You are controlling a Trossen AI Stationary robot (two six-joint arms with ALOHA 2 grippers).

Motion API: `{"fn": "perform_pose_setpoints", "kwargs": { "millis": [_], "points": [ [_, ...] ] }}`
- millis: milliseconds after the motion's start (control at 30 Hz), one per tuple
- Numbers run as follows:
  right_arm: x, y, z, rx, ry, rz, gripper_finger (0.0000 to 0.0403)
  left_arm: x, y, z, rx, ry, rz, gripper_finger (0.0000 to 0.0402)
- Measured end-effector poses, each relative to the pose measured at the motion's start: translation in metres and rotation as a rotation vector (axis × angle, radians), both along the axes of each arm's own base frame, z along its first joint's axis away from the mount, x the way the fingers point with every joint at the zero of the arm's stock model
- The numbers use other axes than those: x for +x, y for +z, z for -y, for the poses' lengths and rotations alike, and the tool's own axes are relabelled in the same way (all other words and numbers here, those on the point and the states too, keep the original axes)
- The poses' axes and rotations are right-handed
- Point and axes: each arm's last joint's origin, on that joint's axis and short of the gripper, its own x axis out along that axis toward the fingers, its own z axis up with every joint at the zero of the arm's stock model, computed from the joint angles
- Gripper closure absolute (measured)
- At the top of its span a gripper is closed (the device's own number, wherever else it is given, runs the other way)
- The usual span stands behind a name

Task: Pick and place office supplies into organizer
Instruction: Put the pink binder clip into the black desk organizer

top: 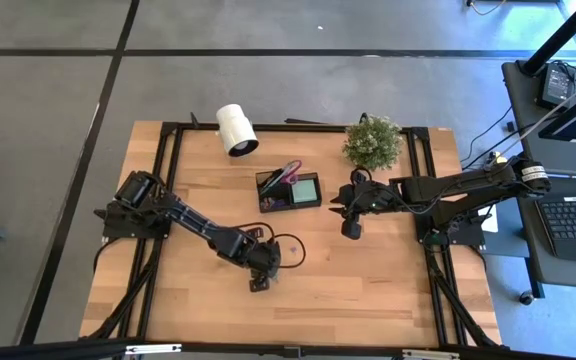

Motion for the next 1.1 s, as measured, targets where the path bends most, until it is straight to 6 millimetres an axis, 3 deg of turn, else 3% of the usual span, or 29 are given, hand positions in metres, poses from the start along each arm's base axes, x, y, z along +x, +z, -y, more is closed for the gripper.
{"fn": "perform_pose_setpoints", "kwargs": {
  "millis": [433,667,867,1100],
  "points": [
    [0.0,0.0,0.0,0.0,0.0,0.0,0.0296,-0.001,-0.001,-0.001,0.018,-0.034,-0.008,0.0343],
    [0.0,0.0,0.0,0.0,0.0,0.0,0.0296,0.0,0.0,-0.001,0.023,-0.033,0.001,0.0352],
    [0.0,0.0,0.0,0.0,0.0,0.0,0.0296,-0.002,0.012,-0.009,0.027,-0.011,0.024,0.0353],
    [0.0,0.0,0.0,0.0,0.0,0.001,0.0296,-0.001,0.042,-0.041,0.112,0.112,0.107,0.0353]
  ]
}}
